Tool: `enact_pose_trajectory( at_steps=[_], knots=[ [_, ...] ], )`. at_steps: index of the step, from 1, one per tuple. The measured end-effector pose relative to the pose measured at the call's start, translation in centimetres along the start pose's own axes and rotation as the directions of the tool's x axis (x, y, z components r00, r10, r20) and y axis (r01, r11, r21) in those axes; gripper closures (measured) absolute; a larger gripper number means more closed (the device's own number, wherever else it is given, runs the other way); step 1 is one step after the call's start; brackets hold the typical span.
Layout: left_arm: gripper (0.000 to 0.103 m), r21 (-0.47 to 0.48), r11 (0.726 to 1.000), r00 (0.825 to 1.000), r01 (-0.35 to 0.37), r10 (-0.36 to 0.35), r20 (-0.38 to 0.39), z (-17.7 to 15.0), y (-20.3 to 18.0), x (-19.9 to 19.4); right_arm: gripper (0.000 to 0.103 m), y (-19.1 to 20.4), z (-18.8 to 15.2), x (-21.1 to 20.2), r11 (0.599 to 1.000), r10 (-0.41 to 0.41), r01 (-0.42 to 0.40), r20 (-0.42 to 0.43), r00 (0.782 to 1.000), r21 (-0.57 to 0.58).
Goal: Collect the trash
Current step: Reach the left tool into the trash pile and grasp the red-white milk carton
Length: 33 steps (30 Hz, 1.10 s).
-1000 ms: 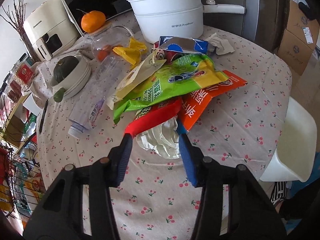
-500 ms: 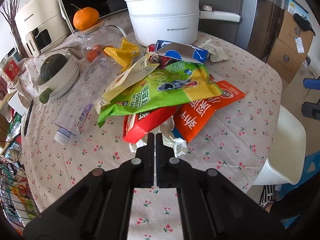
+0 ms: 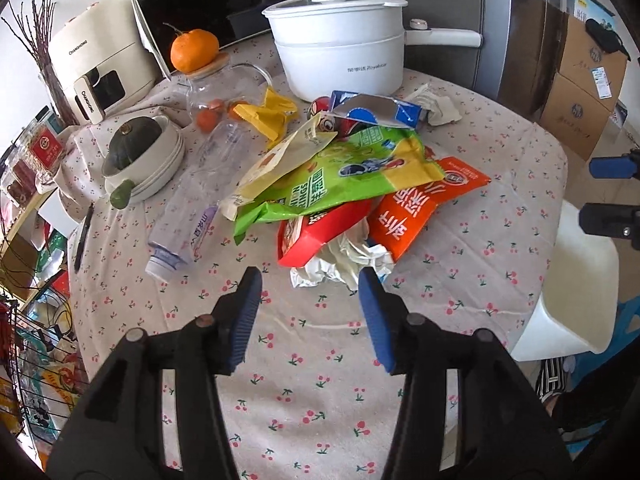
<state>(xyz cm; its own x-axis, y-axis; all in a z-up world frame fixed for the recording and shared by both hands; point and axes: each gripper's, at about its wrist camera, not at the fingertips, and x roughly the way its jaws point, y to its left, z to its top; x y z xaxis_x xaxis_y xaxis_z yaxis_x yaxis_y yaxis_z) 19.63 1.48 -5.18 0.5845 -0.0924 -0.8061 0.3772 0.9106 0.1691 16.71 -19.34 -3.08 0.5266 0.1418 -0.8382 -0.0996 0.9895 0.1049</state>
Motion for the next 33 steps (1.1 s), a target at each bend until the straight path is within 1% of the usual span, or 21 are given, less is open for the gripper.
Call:
enact_pose_trajectory(
  at_steps=[2,5,6,7,8,9,12,14,15,16,19,22,24,27,30,33],
  knots=[
    [0.052,0.005,1.0,1.0,-0.006,0.006,-0.004,0.2,0.3,0.8,0.001,0.0,-0.1,0.0,1.0,-0.012,0.012,0.003,1.0,-0.007],
    [0.053,0.042,0.999,1.0,0.002,-0.002,-0.008,0.9,-0.1,1.8,0.001,-0.4,0.0,0.3,0.999,-0.039,0.039,0.002,0.999,-0.009],
    [0.058,0.059,0.998,1.0,0.001,0.0,-0.019,1.1,-0.4,2.3,0.001,-0.7,0.0,0.4,0.999,-0.042,0.042,-0.001,0.999,-0.005],
    [0.065,0.073,0.997,0.999,0.0,0.002,-0.032,1.4,-0.6,2.9,0.001,-1.0,0.1,0.5,0.999,-0.044,0.044,-0.004,0.999,0.001],
    [0.068,0.08,0.997,0.999,0.001,0.003,-0.044,1.7,-0.7,3.5,0.001,-1.2,0.1,0.6,0.999,-0.044,0.044,-0.008,0.999,0.007],
    [0.075,0.082,0.997,0.998,0.004,0.001,-0.055,2.0,-0.7,4.0,0.001,-1.4,0.2,0.7,0.999,-0.044,0.044,-0.012,0.999,0.013],
    [0.08,0.086,0.996,0.998,0.009,-0.004,-0.056,2.5,-0.8,4.6,0.001,-1.7,0.3,0.8,0.999,-0.039,0.039,-0.018,0.999,0.028],
    [0.084,0.081,0.997,0.999,0.011,-0.007,-0.046,2.5,-1.1,4.1,0.001,-1.7,0.3,0.8,0.999,-0.034,0.035,-0.018,0.999,0.033],
    [0.087,0.068,0.997,0.999,0.02,-0.018,-0.035,2.5,-1.1,3.6,0.001,-1.6,0.3,0.8,0.999,-0.033,0.034,-0.018,0.999,0.033],
    [0.088,0.051,0.998,0.999,0.026,-0.025,-0.024,2.5,-1.0,2.9,0.001,-1.6,0.4,0.9,0.999,-0.031,0.031,-0.016,0.999,0.033],
    [0.091,-0.038,0.997,0.998,0.068,-0.067,0.013,2.4,-0.1,0.5,0.001,-1.3,0.6,1.0,0.999,-0.025,0.025,-0.013,1.0,0.042],
    [0.094,-0.127,0.986,0.993,0.109,-0.103,0.055,1.6,0.9,-2.0,0.0,-0.8,0.7,1.5,0.999,-0.004,0.005,-0.027,1.0,0.052],
    [0.095,-0.176,0.977,0.992,0.118,-0.106,0.074,0.7,1.4,-3.5,0.0,-0.2,0.7,1.9,0.999,0.012,-0.011,-0.035,0.999,0.043],
    [0.096,-0.205,0.974,0.991,0.1,-0.08,0.105,-0.5,2.0,-5.4,0.0,0.8,0.6,2.4,1.0,-0.003,0.003,-0.043,0.999,0.009],
    [0.096,-0.24,0.97,0.99,0.051,-0.018,0.137,-1.6,2.9,-6.6,0.0,1.8,0.2,3.0,1.0,-0.022,0.021,-0.063,0.998,-0.018],
    [0.096,-0.266,0.964,0.99,0.024,0.015,0.144,-2.2,3.9,-7.0,0.001,1.8,-0.4,3.2,1.0,-0.025,0.025,-0.078,0.997,-0.002]
  ],
)
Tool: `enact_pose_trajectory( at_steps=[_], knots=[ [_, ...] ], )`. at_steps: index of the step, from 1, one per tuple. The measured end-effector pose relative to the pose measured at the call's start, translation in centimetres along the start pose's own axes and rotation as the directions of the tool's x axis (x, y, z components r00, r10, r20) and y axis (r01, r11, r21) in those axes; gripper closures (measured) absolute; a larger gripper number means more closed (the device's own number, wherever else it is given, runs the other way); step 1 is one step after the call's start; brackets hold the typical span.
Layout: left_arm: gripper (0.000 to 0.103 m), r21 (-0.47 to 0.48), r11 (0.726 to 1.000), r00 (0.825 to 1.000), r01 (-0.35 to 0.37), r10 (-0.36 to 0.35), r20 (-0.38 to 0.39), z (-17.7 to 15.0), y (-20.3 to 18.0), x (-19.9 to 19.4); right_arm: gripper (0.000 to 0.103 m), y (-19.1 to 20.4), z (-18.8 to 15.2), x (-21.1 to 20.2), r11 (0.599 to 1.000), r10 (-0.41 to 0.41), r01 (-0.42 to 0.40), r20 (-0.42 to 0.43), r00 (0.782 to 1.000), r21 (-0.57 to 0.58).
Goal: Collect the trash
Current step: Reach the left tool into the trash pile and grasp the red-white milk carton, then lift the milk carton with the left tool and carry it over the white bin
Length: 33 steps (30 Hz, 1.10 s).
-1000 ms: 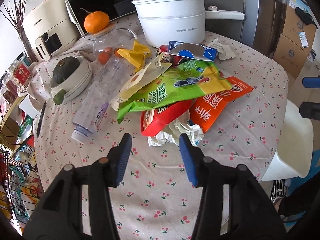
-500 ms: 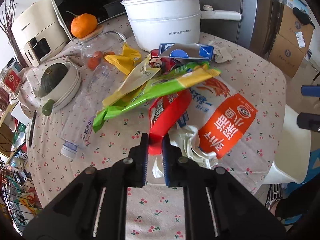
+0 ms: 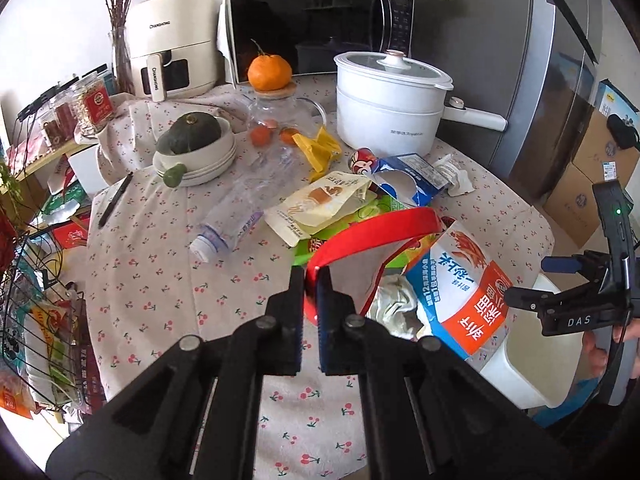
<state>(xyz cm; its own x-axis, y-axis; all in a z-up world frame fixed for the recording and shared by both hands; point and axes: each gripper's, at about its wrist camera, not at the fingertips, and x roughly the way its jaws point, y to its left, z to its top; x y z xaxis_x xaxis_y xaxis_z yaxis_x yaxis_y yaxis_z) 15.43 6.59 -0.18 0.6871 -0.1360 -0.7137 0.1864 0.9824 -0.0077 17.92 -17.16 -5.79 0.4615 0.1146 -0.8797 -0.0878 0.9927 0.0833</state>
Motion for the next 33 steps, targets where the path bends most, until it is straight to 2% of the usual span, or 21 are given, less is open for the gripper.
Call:
enact_pose_trajectory(
  at_steps=[4,7,11,16,17,18,20,23,25,27,33],
  knots=[
    [0.096,-0.024,1.0,1.0,-0.013,0.013,0.002,-0.3,1.2,-0.4,0.001,-1.3,-1.0,0.4,0.995,0.036,-0.034,-0.02,0.999,0.089],
    [0.096,-0.037,0.999,1.0,-0.008,0.008,-0.003,-0.6,1.5,-0.4,0.003,-1.7,-1.9,1.3,0.981,0.109,-0.101,-0.041,0.993,0.167],
    [0.096,-0.034,0.999,1.0,0.006,-0.007,-0.004,-1.1,1.2,-0.7,0.022,-1.4,-2.3,3.4,0.94,0.234,-0.219,-0.028,0.972,0.262],
    [0.096,-0.033,0.999,1.0,0.014,-0.014,-0.007,-1.6,1.2,-0.9,0.043,-2.2,-2.1,4.7,0.865,0.313,-0.325,0.094,0.945,0.382],
    [0.096,-0.035,0.999,1.0,0.014,-0.014,-0.009,-1.7,1.3,-0.9,0.052,-2.6,-1.9,4.7,0.849,0.326,-0.345,0.117,0.938,0.4],
    [0.096,-0.036,0.999,1.0,0.013,-0.013,-0.009,-1.7,1.5,-0.9,0.063,-2.9,-1.9,4.7,0.83,0.34,-0.367,0.141,0.93,0.419],
    [0.096,-0.041,0.999,1.0,0.012,-0.013,-0.008,-1.8,1.7,-1.1,0.077,-3.6,-1.6,4.3,0.792,0.373,-0.419,0.191,0.908,0.445],
    [0.096,-0.056,0.998,1.0,0.015,-0.015,0.001,-1.8,2.0,-1.4,0.09,-3.7,-1.0,3.3,0.753,0.422,-0.49,0.249,0.872,0.44],
    [0.096,-0.066,0.998,1.0,0.019,-0.018,0.011,-1.7,2.1,-1.8,0.095,-3.3,-0.4,2.2,0.754,0.438,-0.514,0.271,0.858,0.409],
    [0.096,-0.07,0.997,0.999,0.027,-0.025,0.024,-1.5,2.0,-2.2,0.099,-2.7,0.2,0.8,0.773,0.431,-0.516,0.29,0.854,0.37],
    [0.096,-0.056,0.997,0.997,0.055,-0.052,0.048,-1.0,0.7,-2.9,0.1,-2.8,0.7,-3.3,0.809,0.418,-0.519,0.352,0.837,0.274]
  ],
)
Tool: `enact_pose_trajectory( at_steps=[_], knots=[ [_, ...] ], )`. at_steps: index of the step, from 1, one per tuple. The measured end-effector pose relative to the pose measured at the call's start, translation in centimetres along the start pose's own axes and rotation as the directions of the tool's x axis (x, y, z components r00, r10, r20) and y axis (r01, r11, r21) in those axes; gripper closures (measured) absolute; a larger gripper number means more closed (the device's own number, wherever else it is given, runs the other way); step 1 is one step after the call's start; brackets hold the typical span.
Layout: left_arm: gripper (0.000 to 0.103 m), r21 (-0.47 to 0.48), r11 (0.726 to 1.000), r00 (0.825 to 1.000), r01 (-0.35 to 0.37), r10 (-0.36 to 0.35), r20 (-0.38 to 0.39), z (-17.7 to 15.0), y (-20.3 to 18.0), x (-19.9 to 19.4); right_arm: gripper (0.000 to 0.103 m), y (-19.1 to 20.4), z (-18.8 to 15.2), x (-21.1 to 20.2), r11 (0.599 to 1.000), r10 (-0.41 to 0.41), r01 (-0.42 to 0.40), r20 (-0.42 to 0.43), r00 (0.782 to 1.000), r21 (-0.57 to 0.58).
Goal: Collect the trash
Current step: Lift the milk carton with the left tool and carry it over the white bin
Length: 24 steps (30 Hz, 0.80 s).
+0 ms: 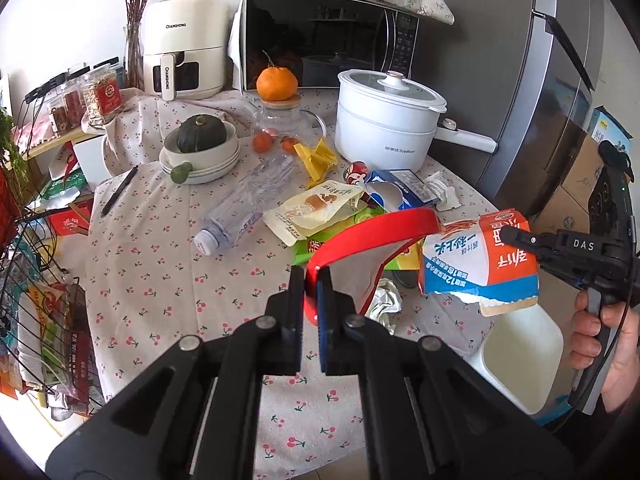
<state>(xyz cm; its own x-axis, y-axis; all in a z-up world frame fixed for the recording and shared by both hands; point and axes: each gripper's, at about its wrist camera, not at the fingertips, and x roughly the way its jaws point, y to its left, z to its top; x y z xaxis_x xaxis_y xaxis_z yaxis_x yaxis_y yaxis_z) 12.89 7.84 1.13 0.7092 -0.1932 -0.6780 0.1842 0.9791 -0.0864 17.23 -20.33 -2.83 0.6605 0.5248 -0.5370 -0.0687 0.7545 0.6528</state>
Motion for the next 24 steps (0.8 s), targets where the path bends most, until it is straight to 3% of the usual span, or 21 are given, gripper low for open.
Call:
enact_pose_trajectory(
  at_steps=[6,11,19,24],
  knots=[
    [0.096,0.034,0.997,0.998,0.064,-0.063,-0.016,0.2,-3.0,0.5,0.1,-0.8,1.1,-5.0,1.0,-0.007,0.008,0.064,0.998,-0.021],
    [0.096,0.091,0.983,0.986,0.159,-0.153,-0.073,-0.3,-7.8,1.6,0.1,-2.9,1.4,-10.4,0.995,-0.094,0.096,0.115,0.989,-0.017],
    [0.096,0.251,0.92,0.945,0.3,-0.251,-0.211,-3.3,-18.8,4.5,0.1,-8.4,-0.1,-17.8,0.962,-0.271,0.269,0.148,0.951,0.037],
    [0.096,0.333,0.875,0.917,0.35,-0.248,-0.313,-6.4,-24.7,7.1,0.1,-11.1,-1.3,-20.3,0.922,-0.388,0.384,0.124,0.913,0.057]
  ],
)
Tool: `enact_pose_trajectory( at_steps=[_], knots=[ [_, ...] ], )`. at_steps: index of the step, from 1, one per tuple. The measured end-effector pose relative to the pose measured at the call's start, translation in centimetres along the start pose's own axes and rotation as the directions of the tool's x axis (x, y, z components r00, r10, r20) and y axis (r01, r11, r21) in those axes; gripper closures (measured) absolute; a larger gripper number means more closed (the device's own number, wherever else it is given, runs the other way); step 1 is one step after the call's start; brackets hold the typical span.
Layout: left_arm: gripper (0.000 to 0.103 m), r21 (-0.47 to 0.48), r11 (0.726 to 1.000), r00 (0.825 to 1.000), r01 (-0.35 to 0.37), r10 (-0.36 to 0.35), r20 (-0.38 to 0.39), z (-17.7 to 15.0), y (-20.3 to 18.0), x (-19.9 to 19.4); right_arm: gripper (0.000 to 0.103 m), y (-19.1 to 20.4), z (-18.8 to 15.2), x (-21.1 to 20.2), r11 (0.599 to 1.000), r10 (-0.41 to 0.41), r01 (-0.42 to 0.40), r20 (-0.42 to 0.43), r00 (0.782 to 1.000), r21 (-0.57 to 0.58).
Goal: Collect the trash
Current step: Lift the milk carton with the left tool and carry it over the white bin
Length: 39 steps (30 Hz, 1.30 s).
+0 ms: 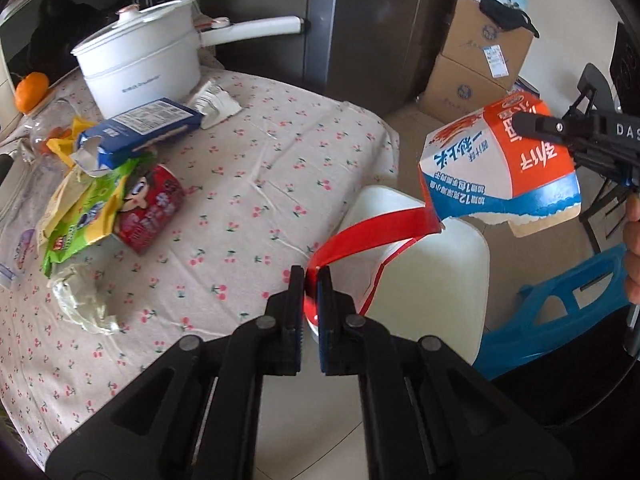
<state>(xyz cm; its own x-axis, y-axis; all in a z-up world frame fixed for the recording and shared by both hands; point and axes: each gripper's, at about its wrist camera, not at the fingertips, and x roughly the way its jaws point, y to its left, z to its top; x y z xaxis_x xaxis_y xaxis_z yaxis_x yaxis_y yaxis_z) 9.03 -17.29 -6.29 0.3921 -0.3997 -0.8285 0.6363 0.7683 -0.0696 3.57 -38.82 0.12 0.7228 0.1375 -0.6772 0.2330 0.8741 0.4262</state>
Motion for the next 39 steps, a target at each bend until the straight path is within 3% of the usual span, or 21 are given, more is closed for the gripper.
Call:
enact_pose_trajectory(
  at_steps=[6,15,17,19,22,28,39],
  knots=[
    [0.096,0.087,0.996,0.997,0.029,-0.022,-0.08,-0.8,-3.9,5.0,0.1,-2.3,-0.7,0.2,0.997,-0.076,0.076,-0.038,0.996,0.0],
    [0.094,0.092,0.995,0.992,0.045,-0.033,-0.122,-1.4,-4.4,7.2,0.1,-3.0,-1.4,1.9,0.993,-0.12,0.12,-0.096,0.988,-0.009],
    [0.082,0.076,0.996,0.992,0.038,-0.028,-0.121,-1.3,-4.0,6.8,0.1,-2.8,-1.5,2.2,0.992,-0.13,0.128,-0.101,0.986,-0.021],
    [0.06,0.058,0.998,0.994,0.026,-0.02,-0.107,-1.1,-3.5,5.9,0.1,-2.8,-1.7,2.4,0.99,-0.141,0.139,-0.111,0.984,-0.028],
    [0.041,0.031,1.0,0.998,0.007,-0.005,-0.067,-0.9,-2.4,4.0,0.1,-2.9,-1.9,3.0,0.987,-0.157,0.155,-0.132,0.979,-0.03],
    [0.022,-0.016,0.999,0.999,-0.048,0.048,-0.013,-0.9,0.0,1.0,0.1,-2.9,-2.8,5.1,0.982,-0.19,0.183,-0.184,0.964,-0.055],
    [0.015,-0.119,0.986,0.993,-0.116,0.115,-0.008,-2.3,4.6,-1.3,0.099,-2.1,-4.8,9.9,0.965,-0.256,0.226,-0.291,0.922,-0.131]
  ],
)
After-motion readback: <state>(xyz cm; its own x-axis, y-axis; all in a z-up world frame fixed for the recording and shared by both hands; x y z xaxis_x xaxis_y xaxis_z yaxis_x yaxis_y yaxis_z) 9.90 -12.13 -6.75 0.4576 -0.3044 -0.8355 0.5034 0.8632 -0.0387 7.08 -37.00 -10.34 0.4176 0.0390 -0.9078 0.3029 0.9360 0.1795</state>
